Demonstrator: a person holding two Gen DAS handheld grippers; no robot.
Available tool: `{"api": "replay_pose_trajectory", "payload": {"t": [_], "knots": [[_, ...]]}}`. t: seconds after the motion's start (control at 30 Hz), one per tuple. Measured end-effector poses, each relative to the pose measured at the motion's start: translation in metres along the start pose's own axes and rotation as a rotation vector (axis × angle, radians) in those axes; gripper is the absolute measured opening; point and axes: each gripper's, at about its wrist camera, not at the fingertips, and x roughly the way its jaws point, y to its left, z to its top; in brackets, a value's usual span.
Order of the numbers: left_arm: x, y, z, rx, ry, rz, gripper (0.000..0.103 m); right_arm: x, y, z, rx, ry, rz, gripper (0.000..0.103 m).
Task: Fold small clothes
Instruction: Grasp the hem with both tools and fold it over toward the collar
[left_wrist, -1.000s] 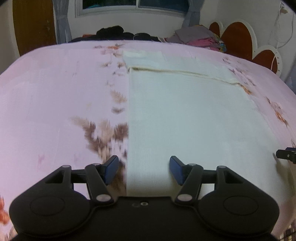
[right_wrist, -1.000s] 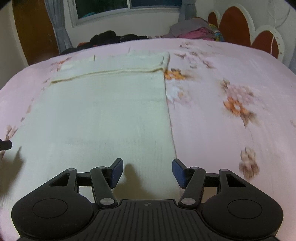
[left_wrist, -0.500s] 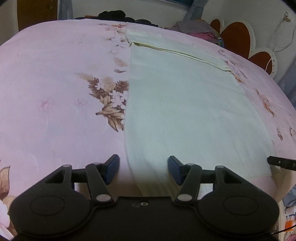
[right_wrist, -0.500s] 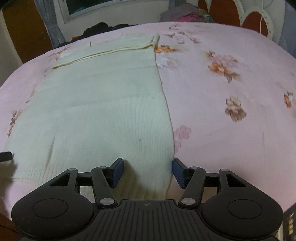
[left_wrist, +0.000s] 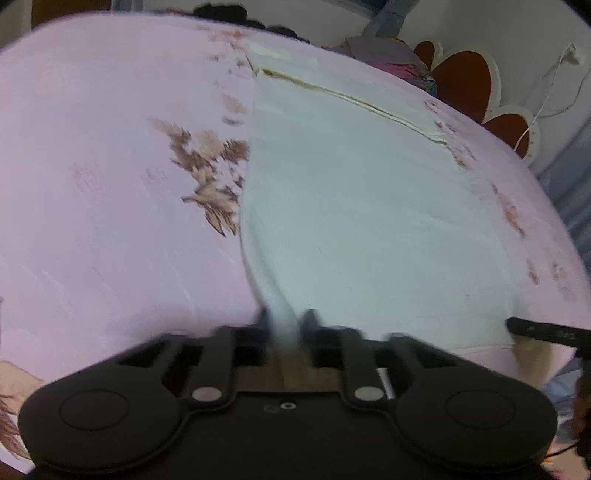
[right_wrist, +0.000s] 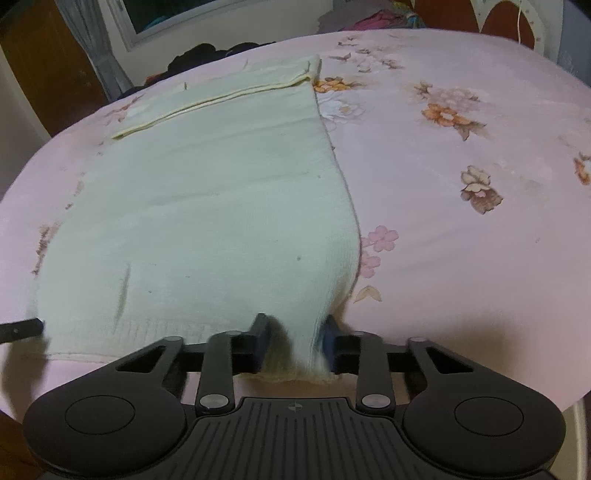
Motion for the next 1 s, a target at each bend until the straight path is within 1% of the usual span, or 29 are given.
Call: {"api": "replay_pose_trajectory", "payload": {"t": [0.03,0.13,0.2,0.3,0.4,0.53,0.7,0.83,0.9,1.0], "knots": [[0.0,0.001,0.001,-0.014,0.007,-0.017,0.005,0.0,0.001,0.001,0.01,0.007,0.016,0.011],[-0.004,-0.002,0.006,-0.004,-0.02,-0.042,0.005,-0.002,0.005,0.004,0.005,0.001,0.03,0.01],[-0.009,-0.006,0.014,0.007,-0.054,-0.059,0.005,-0.007,0.008,0.008,0.011,-0.014,0.064,0.01],[-0.017,-0.012,0.034,0.006,-0.11,-0.084,0.004,-0.016,0.012,0.022,0.003,-0.058,0.086,0.009],[-0.022,-0.019,0.061,0.014,-0.174,-0.1,0.004,-0.023,0.013,0.043,0.006,-0.111,0.104,0.009],[-0.019,-0.025,0.104,0.016,-0.24,-0.105,0.004,-0.024,0.012,0.087,0.003,-0.186,0.122,0.009],[0.004,-0.028,0.163,0.004,-0.311,-0.089,0.004,-0.004,0.009,0.148,0.008,-0.264,0.125,0.009],[0.034,-0.029,0.206,-0.022,-0.337,-0.09,0.004,0.026,0.006,0.201,0.025,-0.307,0.132,0.009],[0.049,-0.03,0.225,-0.023,-0.354,-0.076,0.004,0.044,0.005,0.226,0.032,-0.32,0.131,0.008],[0.075,-0.027,0.252,-0.051,-0.351,-0.07,0.004,0.073,0.004,0.263,0.036,-0.331,0.13,0.008]]}}
